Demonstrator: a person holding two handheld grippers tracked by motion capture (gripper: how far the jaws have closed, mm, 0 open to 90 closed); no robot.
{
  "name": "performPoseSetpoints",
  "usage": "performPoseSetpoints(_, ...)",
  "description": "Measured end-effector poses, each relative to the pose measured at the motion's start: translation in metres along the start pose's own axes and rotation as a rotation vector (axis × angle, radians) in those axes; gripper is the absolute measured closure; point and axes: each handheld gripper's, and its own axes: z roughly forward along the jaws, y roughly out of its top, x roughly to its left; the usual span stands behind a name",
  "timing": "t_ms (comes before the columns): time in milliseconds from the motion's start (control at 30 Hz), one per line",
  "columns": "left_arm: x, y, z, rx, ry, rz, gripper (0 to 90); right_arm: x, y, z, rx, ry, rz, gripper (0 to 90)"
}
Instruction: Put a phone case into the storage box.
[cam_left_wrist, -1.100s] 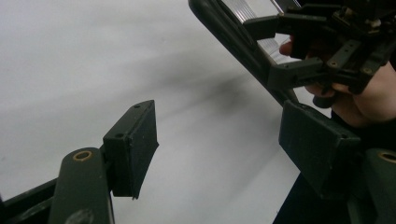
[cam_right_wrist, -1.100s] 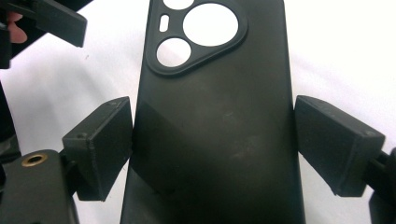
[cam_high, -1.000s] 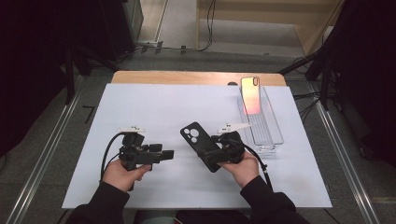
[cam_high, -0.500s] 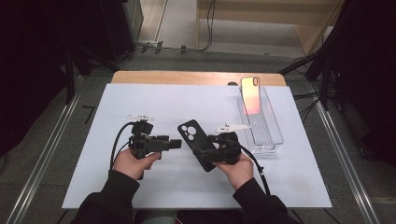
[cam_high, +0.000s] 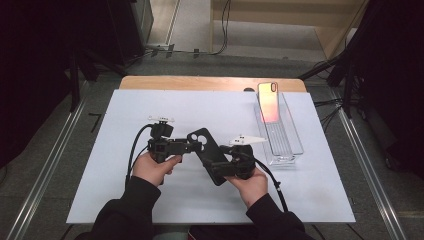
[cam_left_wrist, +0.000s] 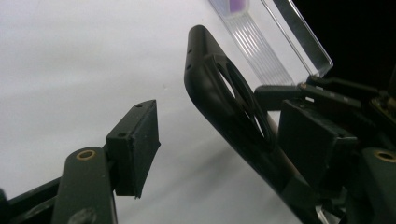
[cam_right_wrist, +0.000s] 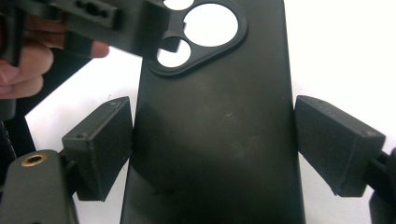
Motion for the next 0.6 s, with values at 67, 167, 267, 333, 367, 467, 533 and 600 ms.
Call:
performPoseSetpoints(67, -0.001, 0.002, 0.002, -0.003, 0.005, -0.008, 29.9, 0.001, 0.0, 0.0, -0.01, 0.002, 0.001, 13.1)
performPoseSetpoints(167, -0.003, 0.004, 0.005, -0.016, 0.005, -0.026, 32.1, 0.003, -0.001, 0.0, -0.027, 0.002, 0.002, 13.1)
performPoseSetpoints(267, -0.005, 0.006, 0.007, -0.024, 0.006, -0.051, 35.7, 0.003, -0.002, 0.0, -0.053, 0.017, 0.022, 13.1)
performPoseSetpoints(333, -0.006, 0.006, 0.008, -0.03, 0.004, -0.065, 39.2, 0.003, -0.003, 0.0, -0.075, 0.029, 0.031, 13.0)
performPoseSetpoints(367, -0.007, 0.006, 0.008, -0.036, 0.0, -0.065, 42.2, 0.004, -0.004, 0.0, -0.081, 0.035, 0.026, 13.0)
performPoseSetpoints(467, -0.01, 0.005, 0.008, -0.054, -0.019, -0.065, 55.4, 0.006, -0.005, 0.0, -0.087, 0.038, 0.014, 13.0)
performPoseSetpoints(533, -0.011, 0.005, 0.007, -0.058, -0.032, -0.065, 65.6, 0.007, -0.005, 0.001, -0.092, 0.042, -0.001, 12.9)
performPoseSetpoints(600, -0.011, 0.004, 0.006, -0.077, -0.099, -0.088, 76.1, 0.008, -0.005, 0.002, -0.095, 0.055, -0.003, 12.8)
